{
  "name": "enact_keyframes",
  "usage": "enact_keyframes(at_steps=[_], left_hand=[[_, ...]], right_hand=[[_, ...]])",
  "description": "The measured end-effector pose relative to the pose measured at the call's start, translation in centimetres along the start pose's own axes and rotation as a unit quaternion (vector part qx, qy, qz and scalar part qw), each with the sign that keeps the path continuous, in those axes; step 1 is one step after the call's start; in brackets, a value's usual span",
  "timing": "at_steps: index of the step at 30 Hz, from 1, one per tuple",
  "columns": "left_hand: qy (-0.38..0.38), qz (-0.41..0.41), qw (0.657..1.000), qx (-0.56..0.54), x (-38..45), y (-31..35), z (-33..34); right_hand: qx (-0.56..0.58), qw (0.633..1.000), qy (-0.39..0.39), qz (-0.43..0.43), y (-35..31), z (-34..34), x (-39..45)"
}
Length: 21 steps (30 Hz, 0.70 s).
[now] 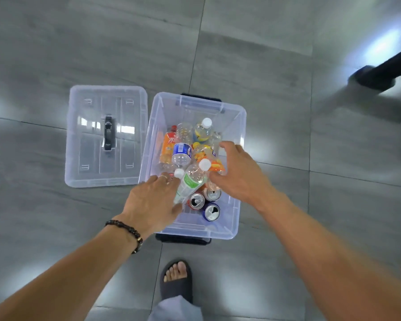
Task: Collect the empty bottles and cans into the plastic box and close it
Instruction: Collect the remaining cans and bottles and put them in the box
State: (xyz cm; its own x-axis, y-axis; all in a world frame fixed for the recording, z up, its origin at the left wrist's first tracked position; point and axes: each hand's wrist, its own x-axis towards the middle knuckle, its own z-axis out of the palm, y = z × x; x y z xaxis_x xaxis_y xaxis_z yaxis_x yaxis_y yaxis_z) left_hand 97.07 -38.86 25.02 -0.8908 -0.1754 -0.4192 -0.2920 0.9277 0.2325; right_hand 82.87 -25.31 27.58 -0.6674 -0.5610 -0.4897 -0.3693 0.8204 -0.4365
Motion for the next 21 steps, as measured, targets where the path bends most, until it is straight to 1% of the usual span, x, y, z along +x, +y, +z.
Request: enact_keyframes(at_steps=[5, 10, 16, 21], left_hand=[[-0.026, 0.077, 0.996, -0.025, -2.4, 6.2, -7.8], [-0.019, 0.142, 0.990, -0.020, -4.5, 14.8, -15.4], [-0.001, 0.224, 0.974, -0.016, -7.8, 29.0, -22.2], [-0.005, 0.316, 0.949, 0.012, -12.9, 42.7, -25.9]], right_hand=[[0.021, 0.999, 0.028, -0.001, 0.6, -9.3, -6.8], [0.042, 0.993, 0.109, 0.019, 3.6, -18.8, -15.9], [0.033, 0.977, 0.203, 0.057, 10.0, -28.9, -29.3], [0.014, 0.959, 0.264, 0.106, 15.7, -35.9, -43.5]])
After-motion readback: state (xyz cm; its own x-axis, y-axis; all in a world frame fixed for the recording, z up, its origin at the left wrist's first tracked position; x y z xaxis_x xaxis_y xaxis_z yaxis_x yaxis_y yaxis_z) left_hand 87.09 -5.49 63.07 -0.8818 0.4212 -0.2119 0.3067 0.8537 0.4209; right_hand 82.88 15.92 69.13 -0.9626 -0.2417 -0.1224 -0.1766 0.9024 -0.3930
